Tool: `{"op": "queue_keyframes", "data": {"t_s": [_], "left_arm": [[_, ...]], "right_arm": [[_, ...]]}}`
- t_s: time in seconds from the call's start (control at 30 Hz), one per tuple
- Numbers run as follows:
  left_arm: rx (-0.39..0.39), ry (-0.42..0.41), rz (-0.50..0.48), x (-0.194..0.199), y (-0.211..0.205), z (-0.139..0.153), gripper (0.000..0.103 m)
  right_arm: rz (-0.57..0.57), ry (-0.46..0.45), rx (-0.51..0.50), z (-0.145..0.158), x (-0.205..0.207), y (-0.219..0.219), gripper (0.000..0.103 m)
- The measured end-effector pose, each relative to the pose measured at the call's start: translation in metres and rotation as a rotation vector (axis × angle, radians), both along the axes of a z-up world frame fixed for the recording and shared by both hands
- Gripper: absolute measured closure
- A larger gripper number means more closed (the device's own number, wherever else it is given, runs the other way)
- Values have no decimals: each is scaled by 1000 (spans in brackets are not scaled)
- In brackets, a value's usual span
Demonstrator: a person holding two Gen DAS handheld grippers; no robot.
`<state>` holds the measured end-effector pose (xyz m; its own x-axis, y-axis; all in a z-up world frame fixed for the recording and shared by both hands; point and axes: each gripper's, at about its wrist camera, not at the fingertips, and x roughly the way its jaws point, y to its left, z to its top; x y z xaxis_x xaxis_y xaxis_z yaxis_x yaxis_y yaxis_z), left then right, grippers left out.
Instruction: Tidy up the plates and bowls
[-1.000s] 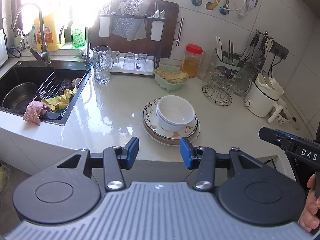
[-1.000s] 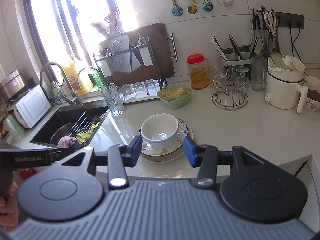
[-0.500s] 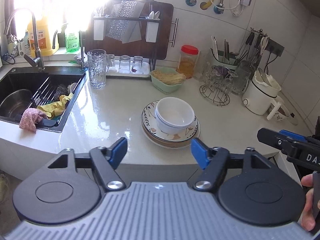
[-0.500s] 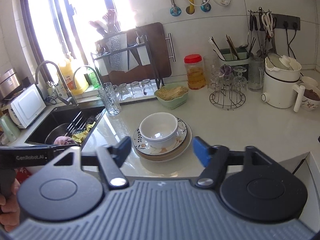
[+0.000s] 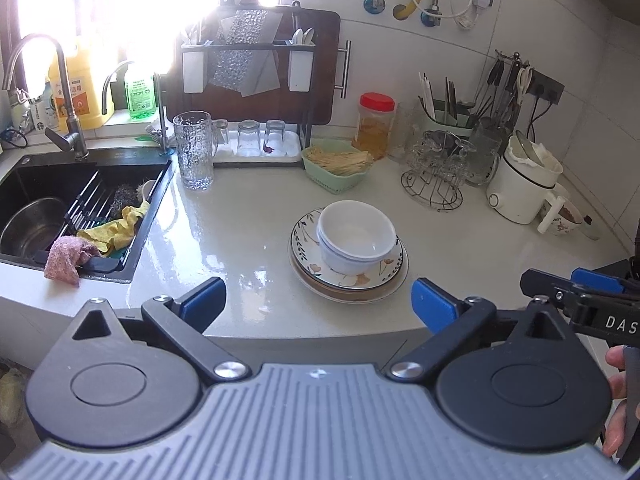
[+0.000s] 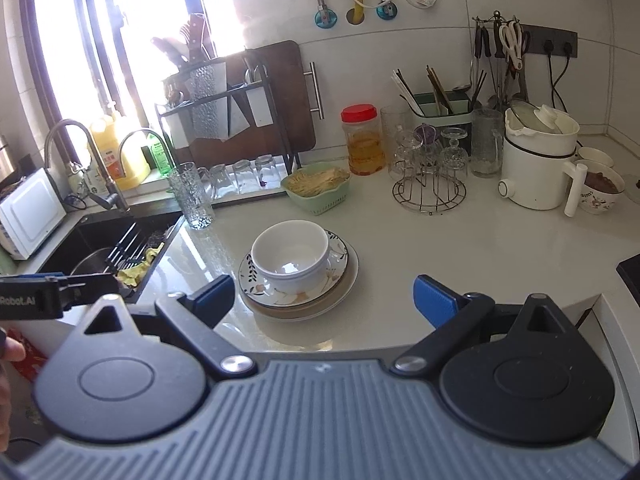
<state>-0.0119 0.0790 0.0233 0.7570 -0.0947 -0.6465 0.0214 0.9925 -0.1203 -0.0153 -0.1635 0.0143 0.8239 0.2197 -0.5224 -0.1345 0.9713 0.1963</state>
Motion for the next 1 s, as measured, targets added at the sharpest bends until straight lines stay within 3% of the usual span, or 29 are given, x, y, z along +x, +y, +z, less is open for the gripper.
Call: {"op": "queue_keyframes", "data": {"t_s": [1.0], "left_arm": [[17, -6, 6, 6, 1, 5, 2]], "right_arm": [[-2, -8, 2, 4, 5, 6, 6]]}}
